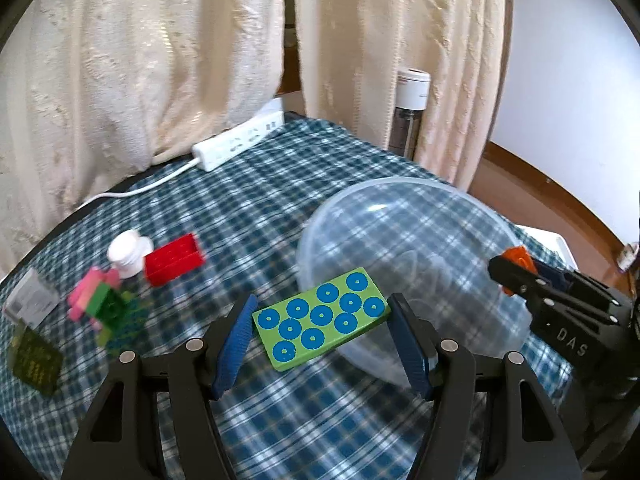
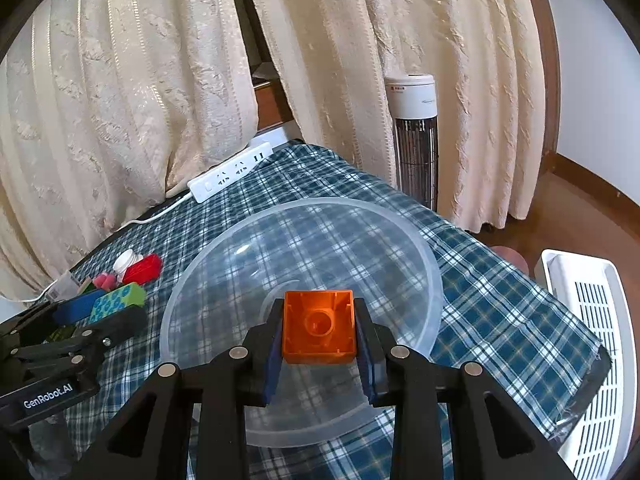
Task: Organize objects
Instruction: 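Carry the dotted block and orange block to the clear bowl with both grippers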
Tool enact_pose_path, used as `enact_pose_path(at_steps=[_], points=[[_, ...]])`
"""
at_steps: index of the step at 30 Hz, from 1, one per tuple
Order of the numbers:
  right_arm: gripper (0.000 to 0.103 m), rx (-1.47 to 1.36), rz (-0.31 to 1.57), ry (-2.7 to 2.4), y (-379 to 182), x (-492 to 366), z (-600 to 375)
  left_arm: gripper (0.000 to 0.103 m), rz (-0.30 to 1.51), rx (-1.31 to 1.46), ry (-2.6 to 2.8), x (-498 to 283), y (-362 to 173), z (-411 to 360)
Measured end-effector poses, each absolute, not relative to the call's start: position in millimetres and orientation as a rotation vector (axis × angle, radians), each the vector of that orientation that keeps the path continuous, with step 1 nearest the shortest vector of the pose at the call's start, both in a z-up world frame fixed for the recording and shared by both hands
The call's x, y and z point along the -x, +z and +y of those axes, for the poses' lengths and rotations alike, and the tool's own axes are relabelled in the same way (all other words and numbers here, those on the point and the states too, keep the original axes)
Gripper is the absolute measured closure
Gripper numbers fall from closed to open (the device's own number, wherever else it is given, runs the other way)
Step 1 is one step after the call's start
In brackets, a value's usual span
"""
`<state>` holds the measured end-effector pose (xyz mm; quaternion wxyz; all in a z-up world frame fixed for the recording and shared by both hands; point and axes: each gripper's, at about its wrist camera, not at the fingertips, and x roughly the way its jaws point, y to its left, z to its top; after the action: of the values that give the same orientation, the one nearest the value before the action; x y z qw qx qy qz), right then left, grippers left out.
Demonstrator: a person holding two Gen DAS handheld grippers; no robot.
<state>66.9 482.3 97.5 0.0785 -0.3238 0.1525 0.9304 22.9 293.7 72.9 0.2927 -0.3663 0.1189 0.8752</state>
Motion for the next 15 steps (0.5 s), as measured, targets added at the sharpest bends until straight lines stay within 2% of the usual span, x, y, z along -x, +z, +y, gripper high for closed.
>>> enact_pose_path(at_steps=[6, 9, 10, 12, 13, 15], points=[[0.070, 0.945, 0.471, 2.776, 99.0, -67.7, 490.0, 0.035, 0.293, 0.985, 2.281, -17.1, 70.3, 309.6], [0.066, 0.931, 0.474, 2.763, 99.9, -67.4, 492.9, 0.031, 0.268, 0.994, 2.252, -14.0, 70.2, 316.1], [0.062, 0.925, 0.487, 2.758, 99.9, -67.5, 494.6, 0.025, 0.262, 0.995, 2.243, -13.8, 70.7, 317.6], [0.030, 0.909, 0.519, 2.744, 99.8, -68.7, 498.8, 0.021, 0.254, 0.977, 2.244, -14.9, 72.4, 318.4], [0.027, 0.892, 0.535, 2.738, 100.1, -70.3, 500.6, 0.021, 0.262, 0.964, 2.255, -16.2, 73.5, 318.4], [0.026, 0.875, 0.534, 2.733, 101.0, -72.4, 502.4, 0.021, 0.280, 0.948, 2.272, -17.3, 74.1, 319.2]])
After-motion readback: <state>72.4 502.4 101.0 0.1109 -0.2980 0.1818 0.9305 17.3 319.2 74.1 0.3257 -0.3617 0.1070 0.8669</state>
